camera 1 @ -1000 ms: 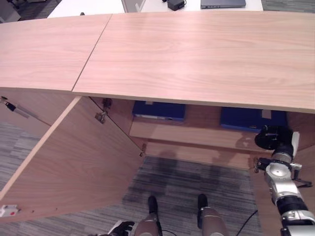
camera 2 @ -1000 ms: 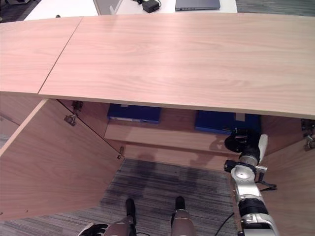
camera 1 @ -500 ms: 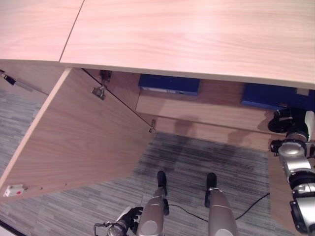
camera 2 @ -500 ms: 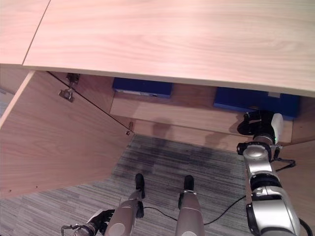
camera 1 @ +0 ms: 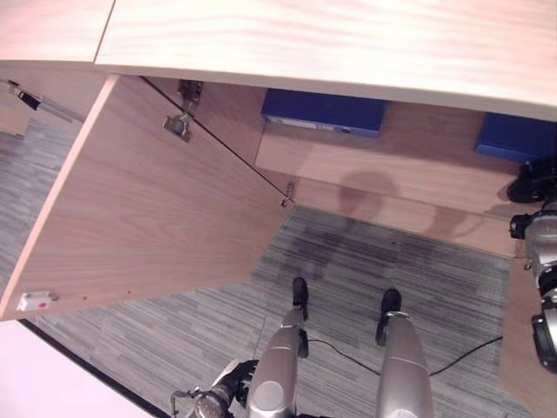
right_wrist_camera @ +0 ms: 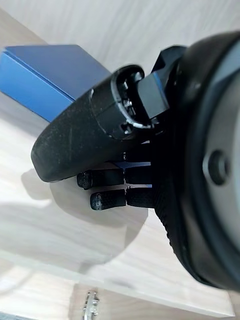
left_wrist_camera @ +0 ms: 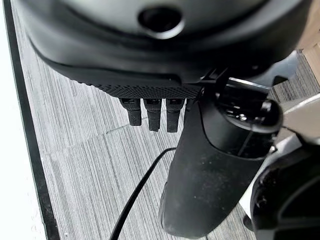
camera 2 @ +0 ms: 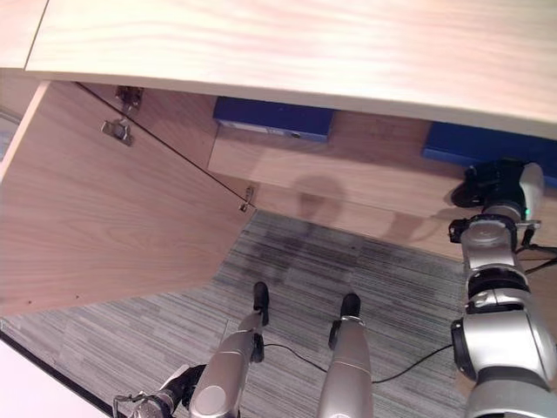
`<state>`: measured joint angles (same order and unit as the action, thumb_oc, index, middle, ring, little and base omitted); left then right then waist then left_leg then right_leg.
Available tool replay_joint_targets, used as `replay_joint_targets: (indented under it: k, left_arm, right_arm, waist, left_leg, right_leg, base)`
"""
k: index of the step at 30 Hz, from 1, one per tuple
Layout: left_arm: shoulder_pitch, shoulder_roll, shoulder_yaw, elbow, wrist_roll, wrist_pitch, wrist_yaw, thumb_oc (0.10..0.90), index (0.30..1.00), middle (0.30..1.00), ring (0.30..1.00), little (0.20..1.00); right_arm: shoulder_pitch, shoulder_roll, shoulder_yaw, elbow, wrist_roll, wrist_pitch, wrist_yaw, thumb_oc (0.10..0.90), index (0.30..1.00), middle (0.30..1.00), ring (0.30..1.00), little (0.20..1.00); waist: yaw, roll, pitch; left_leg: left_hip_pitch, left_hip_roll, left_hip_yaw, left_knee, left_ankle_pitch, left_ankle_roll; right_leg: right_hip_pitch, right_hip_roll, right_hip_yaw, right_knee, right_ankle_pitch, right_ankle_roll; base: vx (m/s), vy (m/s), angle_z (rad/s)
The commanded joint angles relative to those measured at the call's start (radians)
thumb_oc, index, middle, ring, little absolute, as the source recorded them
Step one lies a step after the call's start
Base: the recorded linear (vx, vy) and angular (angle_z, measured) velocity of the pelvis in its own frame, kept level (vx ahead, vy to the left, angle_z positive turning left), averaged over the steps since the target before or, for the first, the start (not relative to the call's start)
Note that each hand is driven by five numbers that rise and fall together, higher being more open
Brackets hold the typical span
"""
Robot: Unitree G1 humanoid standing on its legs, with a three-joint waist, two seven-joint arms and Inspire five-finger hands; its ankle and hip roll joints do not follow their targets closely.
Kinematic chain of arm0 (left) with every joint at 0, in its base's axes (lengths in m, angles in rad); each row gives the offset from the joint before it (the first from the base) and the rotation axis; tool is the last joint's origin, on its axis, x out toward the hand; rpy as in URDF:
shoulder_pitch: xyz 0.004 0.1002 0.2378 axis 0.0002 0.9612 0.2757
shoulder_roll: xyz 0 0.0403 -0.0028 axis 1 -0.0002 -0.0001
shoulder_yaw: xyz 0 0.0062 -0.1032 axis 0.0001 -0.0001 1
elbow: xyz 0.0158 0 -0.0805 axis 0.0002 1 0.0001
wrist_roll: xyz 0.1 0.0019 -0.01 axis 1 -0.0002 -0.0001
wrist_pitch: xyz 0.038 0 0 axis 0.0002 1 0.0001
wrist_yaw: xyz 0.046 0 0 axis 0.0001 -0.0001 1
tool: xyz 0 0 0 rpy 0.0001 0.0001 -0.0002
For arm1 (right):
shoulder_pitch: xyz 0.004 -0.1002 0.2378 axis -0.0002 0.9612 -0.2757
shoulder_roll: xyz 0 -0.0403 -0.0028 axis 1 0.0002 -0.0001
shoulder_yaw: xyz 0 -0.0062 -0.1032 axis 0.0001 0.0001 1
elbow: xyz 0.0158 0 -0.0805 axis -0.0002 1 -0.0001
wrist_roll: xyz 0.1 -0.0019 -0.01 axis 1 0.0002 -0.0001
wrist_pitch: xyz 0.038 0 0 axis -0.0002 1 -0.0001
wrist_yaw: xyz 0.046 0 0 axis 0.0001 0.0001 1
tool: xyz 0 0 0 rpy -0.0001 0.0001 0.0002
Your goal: Put the empty folder in the office cabinet
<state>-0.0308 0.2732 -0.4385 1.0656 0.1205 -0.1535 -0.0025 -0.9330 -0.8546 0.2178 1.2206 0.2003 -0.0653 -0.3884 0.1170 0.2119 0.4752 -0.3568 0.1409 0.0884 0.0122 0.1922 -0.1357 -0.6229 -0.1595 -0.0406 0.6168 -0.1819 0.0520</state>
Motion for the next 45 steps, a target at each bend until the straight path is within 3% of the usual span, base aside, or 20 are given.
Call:
replay_joint_targets:
  k: [1, 9, 15, 17, 18, 22, 24, 25, 26, 28, 29, 32, 37, 39, 42, 44, 45]
  left_arm:
    - [0.022, 0.068, -0.060, 0.019, -0.042, 0.010, 0.026, 0.800, 0.900, 0.900, 0.900, 0.900]
    - [0.004, 0.071, -0.064, 0.020, -0.056, 0.010, 0.020, 0.800, 0.900, 0.900, 0.900, 0.900]
    - [-0.016, 0.059, -0.049, 0.045, -0.054, 0.014, 0.016, 0.800, 0.900, 0.900, 0.900, 0.900]
    - [-0.037, 0.045, -0.026, 0.070, -0.050, 0.025, 0.018, 0.800, 0.900, 0.900, 0.900, 0.900]
    - [-0.041, 0.024, -0.007, 0.077, -0.034, 0.032, 0.020, 0.800, 0.900, 0.900, 0.900, 0.900]
    - [-0.042, 0.016, 0.014, 0.079, -0.039, 0.039, 0.023, 0.800, 0.900, 0.900, 0.900, 0.900]
    - [-0.033, -0.005, 0.045, 0.073, -0.044, 0.047, 0.028, 0.800, 0.900, 0.900, 0.900, 0.900]
    - [-0.037, -0.014, 0.069, 0.074, -0.054, 0.058, 0.030, 0.800, 0.900, 0.900, 0.900, 0.900]
    - [-0.056, -0.030, 0.105, 0.088, -0.059, 0.067, 0.034, 0.800, 0.900, 0.900, 0.900, 0.900]
    - [-0.052, -0.037, 0.132, 0.100, -0.055, 0.076, 0.042, 0.800, 0.900, 0.900, 0.900, 0.900]
    - [-0.051, -0.037, 0.132, 0.100, -0.055, 0.076, 0.042, 0.800, 0.900, 0.900, 0.900, 0.900]
    - [-0.023, -0.061, 0.206, 0.125, -0.068, 0.094, 0.068, 0.800, 0.900, 0.900, 0.900, 0.900]
    - [-0.005, -0.065, 0.221, 0.101, -0.104, 0.092, 0.082, 0.800, 0.900, 0.900, 0.900, 0.900]
    - [-0.003, -0.066, 0.223, 0.093, -0.119, 0.089, 0.088, 0.800, 0.900, 0.900, 0.900, 0.900]
    - [0.009, -0.058, 0.236, 0.071, -0.164, 0.079, 0.102, 0.800, 0.900, 0.900, 0.900, 0.900]
    - [0.014, -0.056, 0.229, 0.048, -0.182, 0.074, 0.108, 0.800, 0.900, 0.900, 0.900, 0.900]
    - [0.011, -0.054, 0.223, 0.022, -0.217, 0.064, 0.122, 0.800, 0.900, 0.900, 0.900, 0.900]
  right_arm:
    - [-0.117, -0.155, 0.084, 0.036, 0.031, -0.016, -0.007, 0.400, 0.300, 0.300, 0.300, 0.300]
    - [-0.262, -0.250, 0.196, 0.087, 0.019, -0.002, 0.003, 0.400, 0.300, 0.300, 0.300, 0.300]
    - [-0.246, -0.254, 0.181, 0.014, 0.026, -0.020, -0.018, 0.400, 0.300, 0.300, 0.300, 0.300]
    - [-0.131, -0.219, 0.116, -0.114, 0.021, -0.036, -0.023, 0.400, 0.300, 0.300, 0.300, 0.300]
    - [0.048, -0.149, -0.017, -0.309, 0.032, -0.076, -0.052, 0.400, 0.300, 0.300, 0.300, 0.300]
    - [0.221, -0.071, -0.134, -0.434, 0.010, -0.085, -0.074, 0.400, 0.300, 0.300, 0.300, 0.300]
    - [0.414, 0.051, -0.218, -0.593, -0.030, -0.087, -0.082, 0.400, 0.300, 0.300, 0.300, 0.300]
    - [0.518, 0.116, -0.251, -0.674, -0.044, -0.091, -0.076, 0.478, 0.418, 0.418, 0.418, 0.418]
    - [0.646, 0.214, -0.271, -0.737, -0.064, -0.095, -0.053, 0.800, 0.900, 0.900, 0.900, 0.900]
    - [0.778, 0.305, -0.270, -0.815, -0.075, -0.090, -0.006, 0.800, 0.900, 0.900, 0.900, 0.900]
    - [0.779, 0.306, -0.271, -0.817, -0.075, -0.089, -0.006, 0.800, 0.900, 0.900, 0.900, 0.900]
    - [1.014, 0.417, -0.199, -0.909, -0.126, -0.057, 0.105, 0.800, 0.900, 0.900, 0.900, 0.900]
    - [1.060, 0.457, -0.117, -0.879, -0.137, -0.039, 0.159, 0.800, 0.900, 0.900, 0.900, 0.900]
    - [1.057, 0.461, -0.093, -0.870, -0.143, -0.039, 0.170, 0.800, 0.900, 0.900, 0.900, 0.900]
    - [1.035, 0.463, -0.006, -0.808, -0.201, -0.027, 0.191, 0.800, 0.900, 0.900, 0.900, 0.900]
    - [1.016, 0.481, 0.014, -0.756, -0.193, -0.027, 0.188, 0.800, 0.900, 0.900, 0.900, 0.900]
    - [1.008, 0.485, 0.027, -0.731, -0.192, -0.027, 0.176, 0.800, 0.900, 0.900, 0.900, 0.900]
  waist:
    - [0.010, -0.012, -0.019]
    - [0.011, 0.003, -0.010]
    - [0.000, -0.010, -0.037]
    - [-0.015, -0.030, -0.052]
    - [-0.036, -0.049, -0.070]
    - [-0.045, -0.067, -0.087]
    - [-0.063, -0.086, -0.109]
    - [-0.074, -0.095, -0.123]
    - [-0.098, -0.117, -0.152]
    - [-0.123, -0.138, -0.185]
    - [-0.122, -0.138, -0.185]
    - [-0.168, -0.173, -0.274]
    - [-0.169, -0.192, -0.322]
    - [-0.166, -0.196, -0.333]
    - [-0.129, -0.204, -0.358]
    - [-0.111, -0.202, -0.352]
    - [-0.080, -0.194, -0.336]
  left_leg:
    - [0.033, 0.052, -0.038, 0.131, -0.137, -0.046]
    - [0.011, 0.045, -0.040, 0.119, -0.120, -0.050]
    - [0.048, 0.061, -0.038, 0.083, -0.103, -0.055]
    - [0.077, 0.074, -0.039, 0.072, -0.105, -0.059]
    - [0.109, 0.085, -0.032, 0.065, -0.115, -0.059]
    - [0.136, 0.094, -0.025, 0.060, -0.121, -0.058]
    - [0.165, 0.100, -0.016, 0.050, -0.125, -0.057]
    - [0.184, 0.103, -0.012, 0.044, -0.127, -0.057]
    - [0.219, 0.109, -0.003, 0.034, -0.130, -0.056]
    - [0.260, 0.111, 0.008, 0.017, -0.133, -0.056]
    - [0.262, 0.111, 0.008, 0.017, -0.132, -0.056]
    - [0.351, 0.120, 0.035, -0.017, -0.135, -0.056]
    - [0.412, 0.126, 0.043, -0.038, -0.139, -0.053]
    - [0.425, 0.127, 0.042, -0.045, -0.139, -0.052]
    - [0.438, 0.142, 0.015, -0.059, -0.117, -0.058]
    - [0.424, 0.154, -0.007, -0.072, -0.082, -0.070]
    - [0.394, 0.165, -0.034, -0.077, -0.009, -0.100]
  right_leg:
    - [0.087, -0.063, 0.039, -0.065, -0.044, 0.104]
    - [0.041, -0.070, 0.043, -0.038, -0.046, 0.099]
    - [0.075, -0.060, 0.033, -0.069, -0.029, 0.097]
    - [0.112, -0.055, 0.025, -0.089, -0.023, 0.097]
    - [0.154, -0.047, 0.015, -0.123, -0.014, 0.098]
    - [0.195, -0.038, 0.005, -0.156, 0.000, 0.098]
    - [0.241, -0.030, -0.005, -0.198, 0.011, 0.102]
    - [0.266, -0.025, -0.009, -0.219, 0.018, 0.103]
    - [0.309, -0.017, -0.015, -0.249, 0.028, 0.105]
    - [0.351, -0.012, -0.018, -0.285, 0.037, 0.106]
    - [0.353, -0.012, -0.019, -0.286, 0.038, 0.106]
    - [0.438, -0.008, -0.021, -0.346, 0.054, 0.114]
    - [0.499, -0.005, -0.032, -0.363, 0.050, 0.118]
    - [0.516, -0.002, -0.034, -0.368, 0.046, 0.118]
    - [0.564, 0.010, -0.058, -0.382, 0.023, 0.111]
    - [0.585, 0.021, -0.082, -0.401, 0.012, 0.103]
    - [0.615, 0.026, -0.123, -0.431, 0.003, 0.099]
  base:
    - [-0.03, -0.014, 0.13]
    - [-0.03, -0.013, 0.02]
    - [0.02, 0.007, 0.01]
    - [0.09, -0.031, 0.06]
    - [0.10, -0.037, 0.14]
    - [0.08, -0.030, 0.03]
    - [0.11, -0.011, -0.04]
    - [0.18, 0.010, 0.01]
    - [0.19, 0.016, 0.04]
    - [0.14, 0.028, 0.02]
    - [0.12, 0.059, -0.11]
    - [0.14, 0.054, -0.15]
    - [0.05, 0.000, -0.14]
    - [0.02, -0.038, 0.00]
    - [-0.05, -0.071, 0.15]
    - [-0.13, -0.063, 0.31]
    - [-0.18, -0.039, 0.43]
